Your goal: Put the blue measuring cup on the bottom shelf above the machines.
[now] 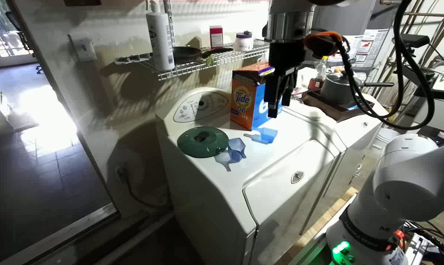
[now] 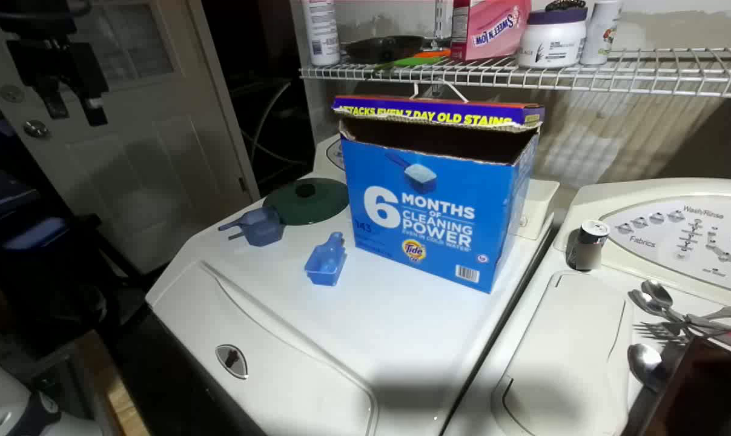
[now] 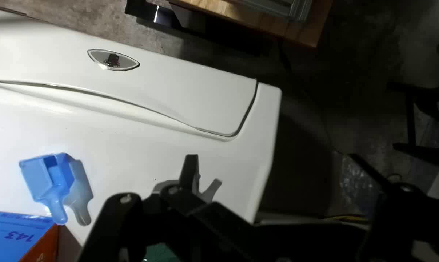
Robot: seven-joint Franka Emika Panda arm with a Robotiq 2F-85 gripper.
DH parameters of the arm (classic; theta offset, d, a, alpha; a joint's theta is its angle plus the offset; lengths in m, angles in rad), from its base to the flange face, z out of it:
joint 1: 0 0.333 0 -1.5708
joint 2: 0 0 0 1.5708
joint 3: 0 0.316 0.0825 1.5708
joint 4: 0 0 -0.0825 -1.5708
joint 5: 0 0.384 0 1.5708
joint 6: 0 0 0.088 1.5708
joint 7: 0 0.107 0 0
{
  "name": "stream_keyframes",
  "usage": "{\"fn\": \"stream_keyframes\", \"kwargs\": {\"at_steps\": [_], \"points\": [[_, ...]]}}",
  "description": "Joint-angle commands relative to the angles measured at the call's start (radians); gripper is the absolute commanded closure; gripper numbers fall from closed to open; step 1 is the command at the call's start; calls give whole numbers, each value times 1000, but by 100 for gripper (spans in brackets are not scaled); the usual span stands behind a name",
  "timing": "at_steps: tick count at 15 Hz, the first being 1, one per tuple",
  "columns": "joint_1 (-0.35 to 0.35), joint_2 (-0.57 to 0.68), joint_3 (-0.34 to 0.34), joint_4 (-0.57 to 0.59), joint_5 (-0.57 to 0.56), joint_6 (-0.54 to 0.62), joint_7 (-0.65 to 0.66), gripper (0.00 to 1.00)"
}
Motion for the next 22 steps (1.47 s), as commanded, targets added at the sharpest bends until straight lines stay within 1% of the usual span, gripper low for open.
{"fn": "stream_keyframes", "kwargs": {"at_steps": [1,10,11,12,13,14,15,16,17,18,20,22], "points": [[-9,1,6,3,4,-3,-4,0],[-9,1,6,3,4,-3,-4,0],[-5,-8,27,17,-13,-3,4,0],[-24,-1,58,19,-47,-1,54,0],[-34,-2,66,5,-58,36,76,0],[-42,8,63,-4,-61,45,94,0],[-56,-1,64,-30,-78,87,114,0],[-65,4,57,-38,-78,95,129,0],[-84,0,54,-59,-96,135,149,0],[-50,3,52,-25,-68,81,117,0],[-72,5,47,-48,-81,114,128,0],[-78,5,46,-53,-83,121,131,0]]}}
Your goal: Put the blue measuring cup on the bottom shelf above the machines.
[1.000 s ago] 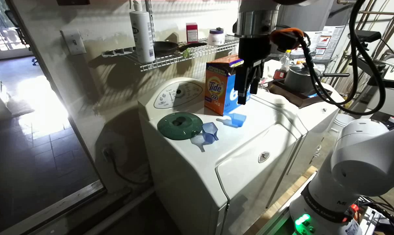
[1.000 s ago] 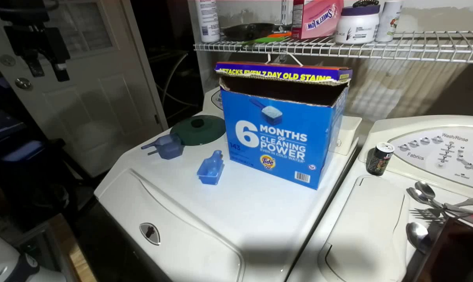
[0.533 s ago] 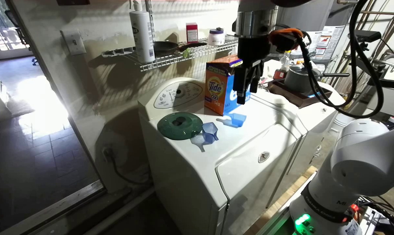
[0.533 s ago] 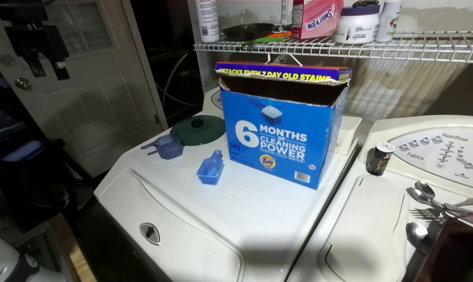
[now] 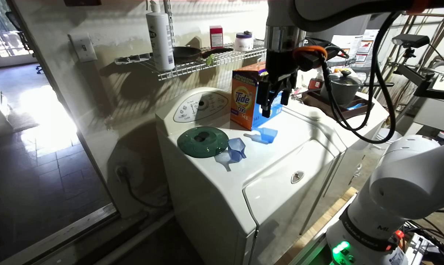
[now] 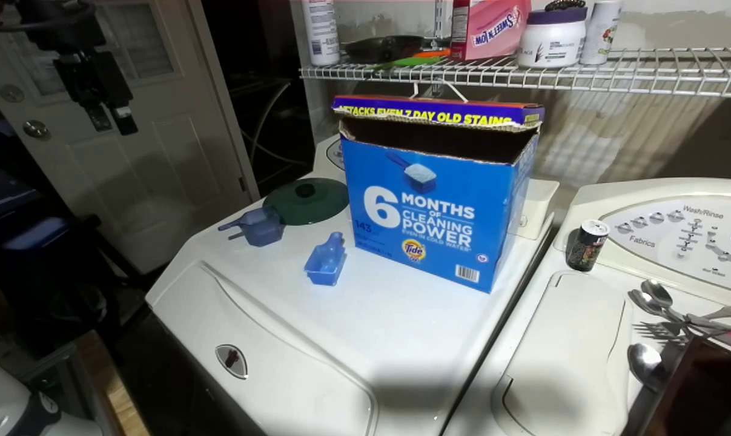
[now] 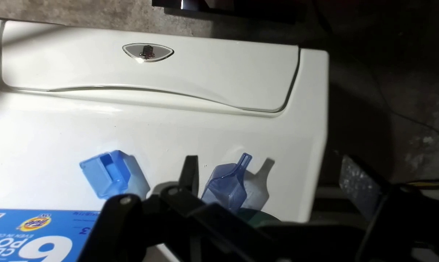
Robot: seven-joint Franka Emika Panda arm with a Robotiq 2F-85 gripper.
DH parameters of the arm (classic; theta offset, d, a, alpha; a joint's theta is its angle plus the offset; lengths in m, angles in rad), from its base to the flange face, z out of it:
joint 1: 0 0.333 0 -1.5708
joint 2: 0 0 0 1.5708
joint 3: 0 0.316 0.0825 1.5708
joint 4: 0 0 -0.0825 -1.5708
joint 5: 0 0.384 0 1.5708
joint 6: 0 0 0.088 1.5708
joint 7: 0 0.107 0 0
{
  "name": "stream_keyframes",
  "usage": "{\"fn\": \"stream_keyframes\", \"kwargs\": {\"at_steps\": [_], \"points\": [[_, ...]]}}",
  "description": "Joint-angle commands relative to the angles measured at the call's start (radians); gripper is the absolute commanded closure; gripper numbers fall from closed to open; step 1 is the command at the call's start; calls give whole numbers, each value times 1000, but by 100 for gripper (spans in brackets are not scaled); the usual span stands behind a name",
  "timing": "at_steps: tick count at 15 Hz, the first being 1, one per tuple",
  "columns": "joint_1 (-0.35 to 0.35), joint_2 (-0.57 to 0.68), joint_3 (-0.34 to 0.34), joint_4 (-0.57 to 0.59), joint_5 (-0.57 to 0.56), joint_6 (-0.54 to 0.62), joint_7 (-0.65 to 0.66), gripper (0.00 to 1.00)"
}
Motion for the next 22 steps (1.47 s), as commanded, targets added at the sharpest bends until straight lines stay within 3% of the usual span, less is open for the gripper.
{"fn": "stream_keyframes", "kwargs": {"at_steps": [1,10,13,18,19,22], "points": [[6,2,-4,3,-3,-2,5,0],[-10,-12,5,-11,-20,-4,38,0],[-73,-85,-42,-108,-60,19,96,0],[-177,-155,-169,-231,-120,222,60,0],[-156,-98,-134,-164,-90,143,79,0],[-182,-122,-171,-205,-99,198,58,0]]}}
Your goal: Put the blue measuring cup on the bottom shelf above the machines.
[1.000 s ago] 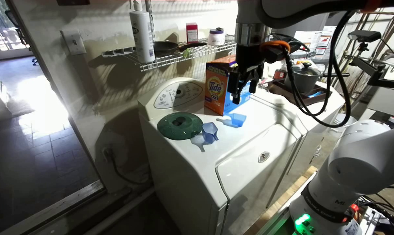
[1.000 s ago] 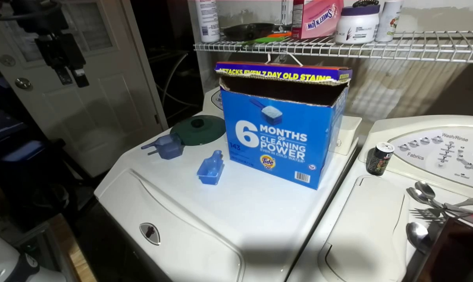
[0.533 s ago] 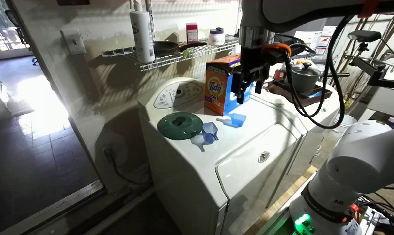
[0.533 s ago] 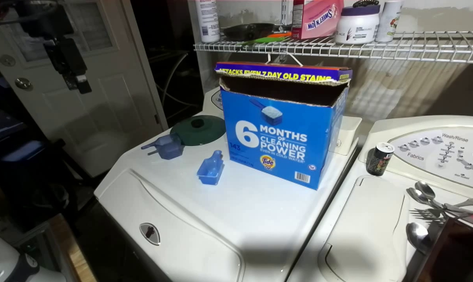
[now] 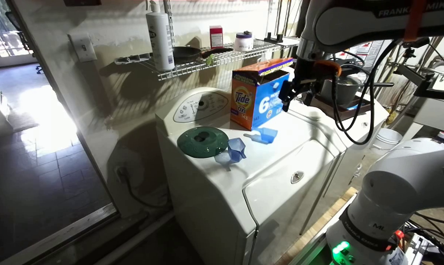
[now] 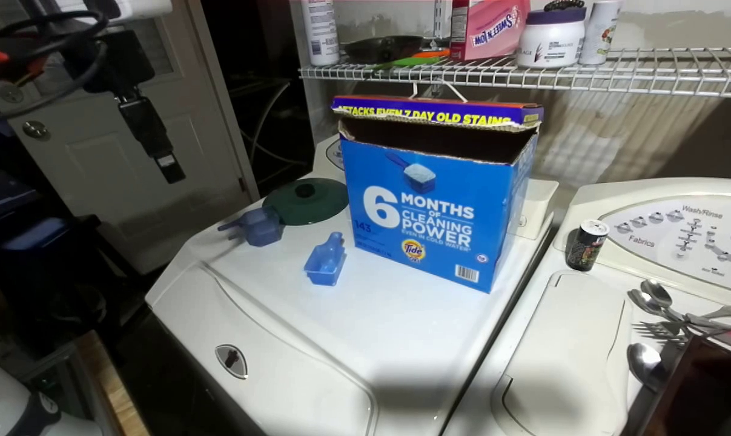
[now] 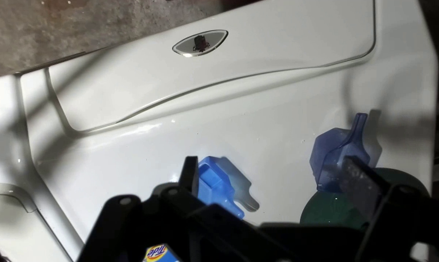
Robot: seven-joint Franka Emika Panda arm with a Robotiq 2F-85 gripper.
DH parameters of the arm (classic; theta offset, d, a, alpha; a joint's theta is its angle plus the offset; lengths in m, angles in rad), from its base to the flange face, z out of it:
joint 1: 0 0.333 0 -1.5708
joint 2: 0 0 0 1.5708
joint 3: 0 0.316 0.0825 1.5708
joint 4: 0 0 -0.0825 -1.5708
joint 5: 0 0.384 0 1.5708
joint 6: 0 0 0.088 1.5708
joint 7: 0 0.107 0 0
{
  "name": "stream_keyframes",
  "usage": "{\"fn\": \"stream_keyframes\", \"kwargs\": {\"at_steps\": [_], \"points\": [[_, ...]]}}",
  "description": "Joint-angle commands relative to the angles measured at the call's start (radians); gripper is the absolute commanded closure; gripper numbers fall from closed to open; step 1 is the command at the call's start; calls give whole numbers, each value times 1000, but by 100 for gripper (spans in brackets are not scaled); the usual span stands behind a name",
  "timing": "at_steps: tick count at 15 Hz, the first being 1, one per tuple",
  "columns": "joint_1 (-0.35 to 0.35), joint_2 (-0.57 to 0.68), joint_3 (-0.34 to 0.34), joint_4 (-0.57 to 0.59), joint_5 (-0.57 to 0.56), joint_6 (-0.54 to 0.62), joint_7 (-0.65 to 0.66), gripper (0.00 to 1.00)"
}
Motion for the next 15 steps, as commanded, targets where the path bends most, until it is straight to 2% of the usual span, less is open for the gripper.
{"fn": "stream_keyframes", "kwargs": {"at_steps": [1,3,4,5,9,13,15], "points": [[-6,-2,6,1,4,-1,-4,0],[-6,-4,7,1,4,-1,-4,0],[-17,21,-19,2,-1,-6,-23,0],[-14,40,-72,-6,41,20,-49,0],[-51,115,-168,-10,-9,104,-162,0],[-40,229,-214,5,-77,170,-366,0],[-61,282,-211,4,-130,232,-400,0]]}}
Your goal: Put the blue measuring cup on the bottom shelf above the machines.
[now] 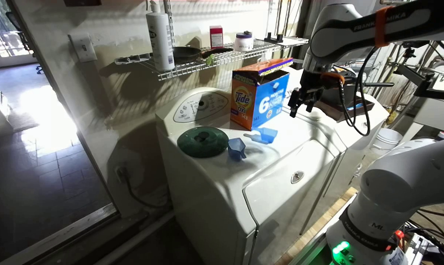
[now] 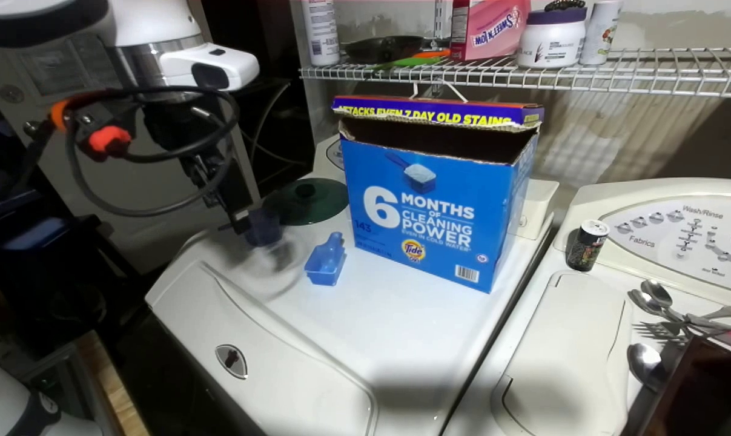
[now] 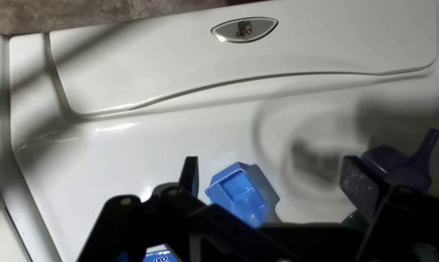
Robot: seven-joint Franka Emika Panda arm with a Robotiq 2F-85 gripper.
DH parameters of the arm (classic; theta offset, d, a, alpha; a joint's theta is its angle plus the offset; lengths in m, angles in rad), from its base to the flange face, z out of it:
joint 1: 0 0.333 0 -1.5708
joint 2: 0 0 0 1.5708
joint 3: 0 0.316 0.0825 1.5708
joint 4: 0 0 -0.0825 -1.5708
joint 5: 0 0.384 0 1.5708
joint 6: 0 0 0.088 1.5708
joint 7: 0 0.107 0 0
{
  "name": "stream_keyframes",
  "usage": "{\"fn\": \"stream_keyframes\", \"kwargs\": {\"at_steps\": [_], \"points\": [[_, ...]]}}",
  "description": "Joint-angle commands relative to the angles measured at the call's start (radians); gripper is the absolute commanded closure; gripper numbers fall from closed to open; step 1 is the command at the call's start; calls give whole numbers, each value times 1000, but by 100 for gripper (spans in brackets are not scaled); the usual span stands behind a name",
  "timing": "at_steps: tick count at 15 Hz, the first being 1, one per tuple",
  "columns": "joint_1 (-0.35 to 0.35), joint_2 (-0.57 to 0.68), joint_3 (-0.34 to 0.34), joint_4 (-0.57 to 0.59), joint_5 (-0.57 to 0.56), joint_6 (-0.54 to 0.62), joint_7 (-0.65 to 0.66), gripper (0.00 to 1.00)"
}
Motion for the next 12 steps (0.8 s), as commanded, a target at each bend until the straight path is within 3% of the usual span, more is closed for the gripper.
{"fn": "stream_keyframes", "kwargs": {"at_steps": [1,3,4,8,12], "points": [[-33,121,6,21,-112,113,-72,0],[-63,166,11,23,-174,196,-42,0],[-37,105,7,1,-111,137,-49,0],[-59,153,7,8,-146,189,-47,0],[-58,237,-49,28,-162,290,-162,0]]}}
